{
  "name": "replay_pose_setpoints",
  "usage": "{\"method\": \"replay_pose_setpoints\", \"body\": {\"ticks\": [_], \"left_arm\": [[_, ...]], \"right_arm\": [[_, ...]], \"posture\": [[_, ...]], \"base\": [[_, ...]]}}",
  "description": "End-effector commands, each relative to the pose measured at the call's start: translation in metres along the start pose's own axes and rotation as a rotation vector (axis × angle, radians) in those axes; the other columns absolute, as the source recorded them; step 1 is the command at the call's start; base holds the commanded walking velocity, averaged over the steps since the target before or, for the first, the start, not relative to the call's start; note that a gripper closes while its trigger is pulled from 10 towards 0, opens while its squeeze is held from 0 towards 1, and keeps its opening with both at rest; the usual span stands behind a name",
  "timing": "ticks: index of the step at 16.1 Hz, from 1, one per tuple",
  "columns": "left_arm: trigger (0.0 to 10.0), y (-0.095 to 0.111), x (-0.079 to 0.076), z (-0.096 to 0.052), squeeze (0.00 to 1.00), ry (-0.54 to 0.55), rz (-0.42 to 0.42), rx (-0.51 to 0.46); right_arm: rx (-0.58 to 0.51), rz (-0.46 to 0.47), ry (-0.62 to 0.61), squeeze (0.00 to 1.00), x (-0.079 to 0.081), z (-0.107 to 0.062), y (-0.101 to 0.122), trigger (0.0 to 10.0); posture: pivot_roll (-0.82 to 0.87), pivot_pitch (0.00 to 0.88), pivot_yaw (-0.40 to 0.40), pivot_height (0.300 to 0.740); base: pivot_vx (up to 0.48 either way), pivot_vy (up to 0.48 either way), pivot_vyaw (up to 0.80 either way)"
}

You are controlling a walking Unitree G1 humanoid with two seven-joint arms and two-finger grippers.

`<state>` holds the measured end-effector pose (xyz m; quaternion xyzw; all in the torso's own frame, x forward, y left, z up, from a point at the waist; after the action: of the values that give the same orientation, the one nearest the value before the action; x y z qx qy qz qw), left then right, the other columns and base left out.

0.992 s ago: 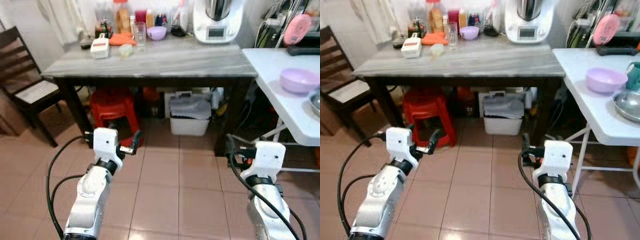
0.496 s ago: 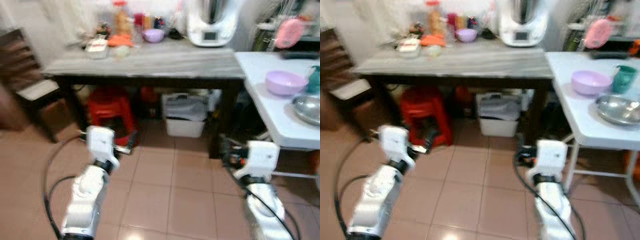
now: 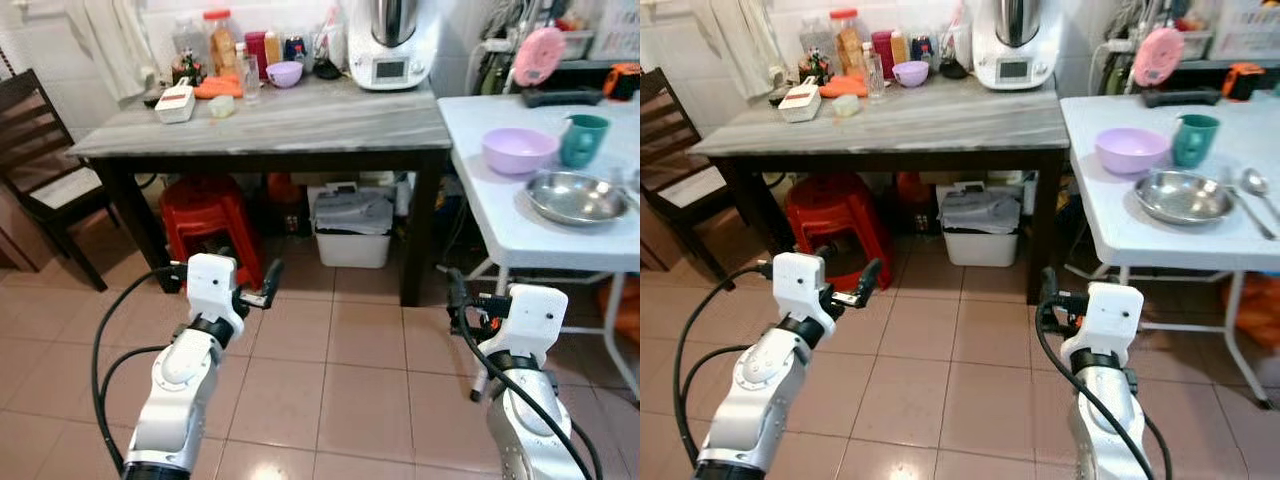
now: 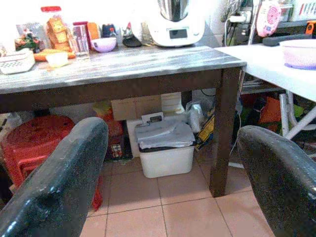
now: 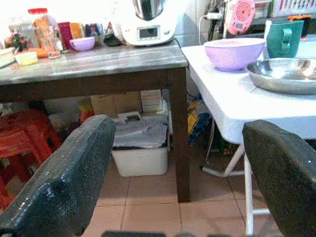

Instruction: Setting the table

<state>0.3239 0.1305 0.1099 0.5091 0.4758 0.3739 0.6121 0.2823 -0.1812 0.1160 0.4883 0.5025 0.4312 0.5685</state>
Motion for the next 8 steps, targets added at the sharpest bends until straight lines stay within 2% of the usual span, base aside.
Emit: {"method": "replay_pose_setpoints", "body": {"ticks": [1,4,5,8], "left_arm": [[10.0,-0.0042,0.0093,-0.0048,0.00,0.018,0.013,0.028],[10.0,-0.0075,0.0092,-0.0067,0.00,0.013,0.017,0.043],[10.0,-0.0084,0.0096,-0.0072,0.00,0.013,0.018,0.047],[10.0,-0.0084,0.0117,-0.0070,0.00,0.019,0.005,0.047]], "right_arm": [[0.005,0.035,0.006,0.00,0.0053,0.0017,0.0006,10.0],[0.027,0.055,0.000,0.00,0.0047,0.0002,-0.0039,10.0],[0.033,0.060,0.001,0.00,0.0052,-0.0004,-0.0055,10.0],[0.033,0.062,0.008,0.00,0.0081,-0.0003,-0.0057,10.0]], "posture": [[-0.01,0.000,0.052,0.740],[-0.01,0.000,0.056,0.740],[-0.01,0.000,0.056,0.740],[0.00,0.000,0.060,0.740]], "base": [[0.000,0.000,0.00],[0.000,0.000,0.00],[0.000,-0.480,0.00],[0.000,0.000,0.00]]}}
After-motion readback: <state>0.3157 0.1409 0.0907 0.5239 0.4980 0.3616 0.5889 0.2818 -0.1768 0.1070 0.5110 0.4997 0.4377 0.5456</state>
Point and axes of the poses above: a point about 5 cm out from each wrist's last joint towards the gripper, its own z axis pointing out of the wrist towards the gripper, its own y axis along the axis of the wrist's last joint, x = y × z, the point moved 4 cm from there along z, pointing out of the wrist towards the gripper, and after that the axes turned 11 degrees about -z, right-handed, at the moved point
